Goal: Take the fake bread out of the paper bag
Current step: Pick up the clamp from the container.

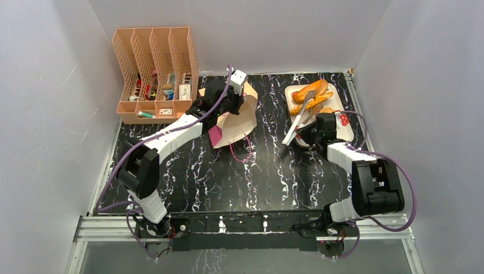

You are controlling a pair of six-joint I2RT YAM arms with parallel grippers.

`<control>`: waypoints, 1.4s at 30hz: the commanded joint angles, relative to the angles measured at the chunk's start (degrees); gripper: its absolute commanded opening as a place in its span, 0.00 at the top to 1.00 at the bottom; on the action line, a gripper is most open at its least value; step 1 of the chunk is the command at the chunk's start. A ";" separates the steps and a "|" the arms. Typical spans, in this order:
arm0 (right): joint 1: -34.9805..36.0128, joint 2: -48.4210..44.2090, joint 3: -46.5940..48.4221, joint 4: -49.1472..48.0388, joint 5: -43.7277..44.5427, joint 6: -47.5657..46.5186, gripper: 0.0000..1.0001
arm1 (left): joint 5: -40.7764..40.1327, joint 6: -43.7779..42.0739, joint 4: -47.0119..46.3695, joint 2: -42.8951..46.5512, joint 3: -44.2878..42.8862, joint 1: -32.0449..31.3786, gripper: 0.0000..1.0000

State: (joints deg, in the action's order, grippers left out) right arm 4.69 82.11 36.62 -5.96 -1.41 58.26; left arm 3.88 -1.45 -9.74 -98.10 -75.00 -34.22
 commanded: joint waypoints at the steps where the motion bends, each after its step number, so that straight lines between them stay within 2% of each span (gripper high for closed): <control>1: -1.32 -2.19 1.48 -1.61 2.31 -1.13 1.00 | 0.49 0.75 0.08 2.48 -0.70 0.05 1.00; 19: -6.09 -3.95 7.52 1.48 6.43 -3.04 1.00 | 0.43 0.54 1.02 1.90 -1.70 0.11 1.00; 26: -5.00 -7.55 7.06 2.35 0.72 -7.64 1.00 | 0.38 0.23 1.58 0.76 -3.04 0.10 1.00; 30: -0.10 -11.56 4.72 4.33 -1.59 -10.38 1.00 | 1.35 0.07 1.75 -0.49 -4.07 0.11 1.00; 34: 7.85 -17.35 2.19 9.30 -1.34 -13.07 1.00 | 3.10 -0.12 2.14 -1.78 -5.05 0.08 1.00; 42: 22.32 -31.73 -6.79 18.82 -1.58 -12.20 1.00 | 4.47 -0.83 3.20 -3.81 -6.65 -0.47 1.00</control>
State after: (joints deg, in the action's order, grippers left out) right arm 21.85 55.48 32.47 9.23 -2.55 46.54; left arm 6.50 -1.78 -7.05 -101.36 -78.65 -34.24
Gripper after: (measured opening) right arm 0.025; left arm 0.008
